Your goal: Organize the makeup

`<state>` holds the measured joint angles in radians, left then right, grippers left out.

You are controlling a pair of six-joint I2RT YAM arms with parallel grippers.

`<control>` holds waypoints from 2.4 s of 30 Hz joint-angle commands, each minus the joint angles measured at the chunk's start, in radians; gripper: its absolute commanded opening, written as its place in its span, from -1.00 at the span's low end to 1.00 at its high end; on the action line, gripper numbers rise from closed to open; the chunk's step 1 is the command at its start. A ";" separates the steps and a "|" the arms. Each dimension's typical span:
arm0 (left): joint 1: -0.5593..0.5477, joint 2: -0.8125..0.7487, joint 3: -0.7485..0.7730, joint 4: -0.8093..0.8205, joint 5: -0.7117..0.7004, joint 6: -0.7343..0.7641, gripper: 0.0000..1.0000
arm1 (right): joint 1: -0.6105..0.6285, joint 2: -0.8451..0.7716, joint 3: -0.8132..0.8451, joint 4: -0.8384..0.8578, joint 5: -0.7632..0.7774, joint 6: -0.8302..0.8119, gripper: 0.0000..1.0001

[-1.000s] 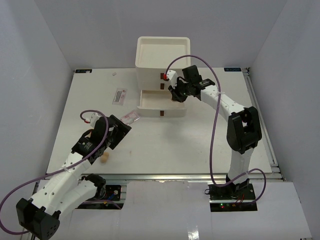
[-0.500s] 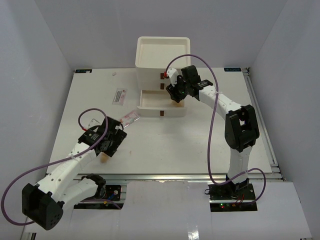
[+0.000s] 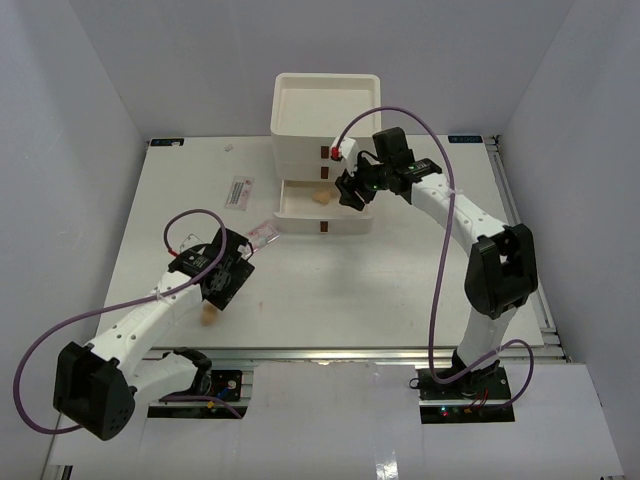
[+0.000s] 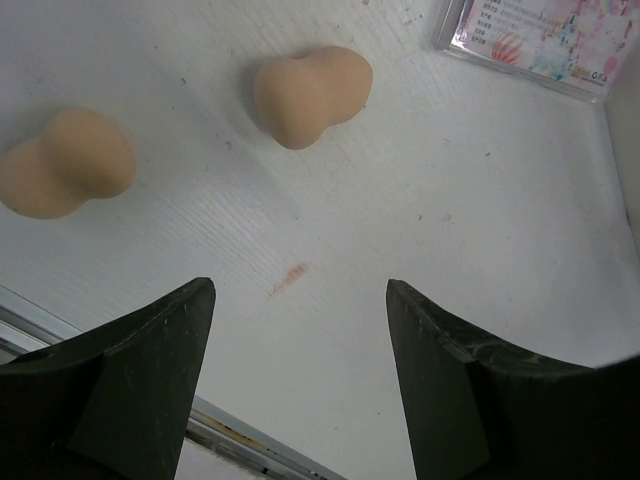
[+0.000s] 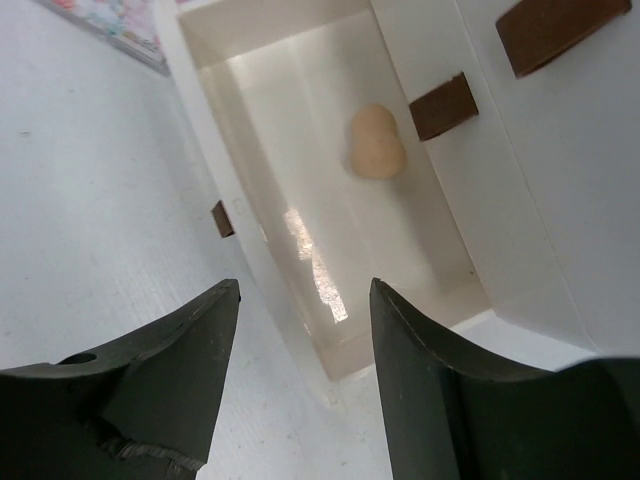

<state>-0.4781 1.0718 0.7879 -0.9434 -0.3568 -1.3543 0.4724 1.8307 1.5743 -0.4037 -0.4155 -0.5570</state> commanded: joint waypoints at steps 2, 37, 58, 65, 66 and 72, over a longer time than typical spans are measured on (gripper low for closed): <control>0.052 0.055 0.026 0.085 -0.011 0.084 0.56 | -0.030 -0.116 -0.051 -0.058 -0.136 -0.081 0.21; 0.235 0.218 0.054 0.305 0.310 0.495 -1.00 | -0.168 -0.232 -0.131 -0.075 -0.221 -0.043 0.15; 0.133 0.638 0.617 0.625 0.738 0.647 -1.00 | -0.205 -0.282 -0.191 -0.076 -0.219 -0.046 0.15; 0.127 0.775 0.709 0.600 0.710 0.641 -0.46 | -0.232 -0.324 -0.232 -0.075 -0.221 -0.052 0.16; 0.127 0.773 0.711 0.598 0.709 0.643 -0.38 | -0.235 -0.327 -0.237 -0.075 -0.223 -0.054 0.16; 0.127 0.724 0.707 0.575 0.685 0.664 0.08 | -0.238 -0.324 -0.254 -0.076 -0.252 -0.057 0.16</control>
<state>-0.3504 1.8829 1.4567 -0.3552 0.3476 -0.7166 0.2366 1.5272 1.3287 -0.4801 -0.6208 -0.6090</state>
